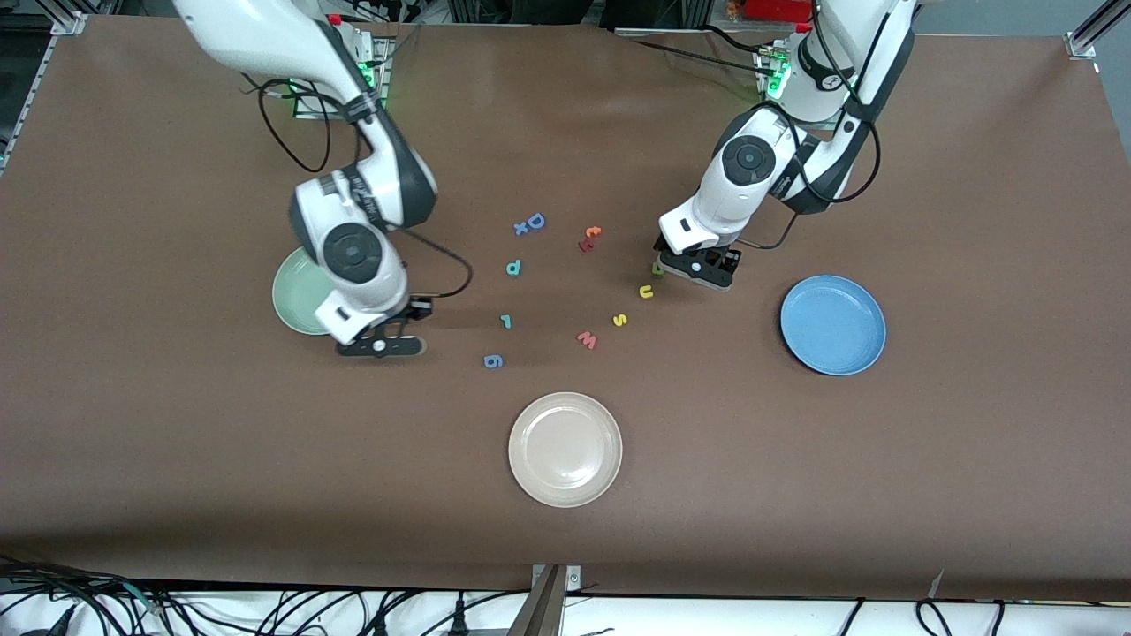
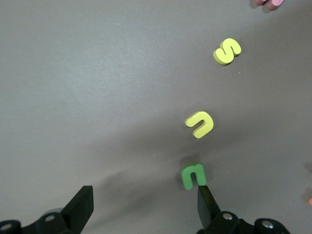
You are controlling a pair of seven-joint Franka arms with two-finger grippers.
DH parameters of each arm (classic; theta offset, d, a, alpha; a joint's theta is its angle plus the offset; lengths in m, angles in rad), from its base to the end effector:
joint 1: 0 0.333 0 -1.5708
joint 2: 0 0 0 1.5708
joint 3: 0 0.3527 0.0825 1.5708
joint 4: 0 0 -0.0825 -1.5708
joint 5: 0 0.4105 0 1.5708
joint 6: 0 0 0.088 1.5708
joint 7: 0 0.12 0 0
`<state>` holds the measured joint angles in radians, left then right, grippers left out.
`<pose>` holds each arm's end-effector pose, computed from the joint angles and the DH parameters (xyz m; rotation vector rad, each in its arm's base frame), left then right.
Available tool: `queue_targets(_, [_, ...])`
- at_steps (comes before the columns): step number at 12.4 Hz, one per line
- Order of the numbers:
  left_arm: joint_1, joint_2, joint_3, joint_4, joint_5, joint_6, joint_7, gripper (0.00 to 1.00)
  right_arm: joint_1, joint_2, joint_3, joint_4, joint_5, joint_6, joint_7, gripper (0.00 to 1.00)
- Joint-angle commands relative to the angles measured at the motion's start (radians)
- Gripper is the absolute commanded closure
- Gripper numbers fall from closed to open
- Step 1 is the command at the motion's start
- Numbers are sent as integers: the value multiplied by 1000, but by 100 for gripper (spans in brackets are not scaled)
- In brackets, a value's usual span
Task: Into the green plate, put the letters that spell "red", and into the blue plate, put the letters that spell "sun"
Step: 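Drop the e on the green plate while the left gripper grasps the n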
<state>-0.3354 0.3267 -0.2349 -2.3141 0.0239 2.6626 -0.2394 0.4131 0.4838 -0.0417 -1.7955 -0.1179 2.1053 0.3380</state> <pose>0.4633 -0.3011 0.2070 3.0272 -0.5178 0.0060 0.6249 0.2381 0.2697 2.9631 0.1564 -0.1829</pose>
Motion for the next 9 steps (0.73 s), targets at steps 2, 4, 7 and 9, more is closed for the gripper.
queue_targets(2, [-46, 43, 5, -2, -151, 28, -47, 11, -129, -117, 10, -137, 20, -30, -242, 81])
queue_targets(4, [-79, 61, 5, 16, -237, 28, -67, 14, -184, -148, 6, -200, 46, -30, -353, 81])
queue_targets(7, [-86, 63, 6, 21, -240, 28, -84, 16, -188, -146, -32, -261, 47, -2, -382, 81])
queue_targets(9, [-93, 66, 9, 28, -234, 28, -95, 18, -189, -130, -55, -336, 47, 114, -384, 81])
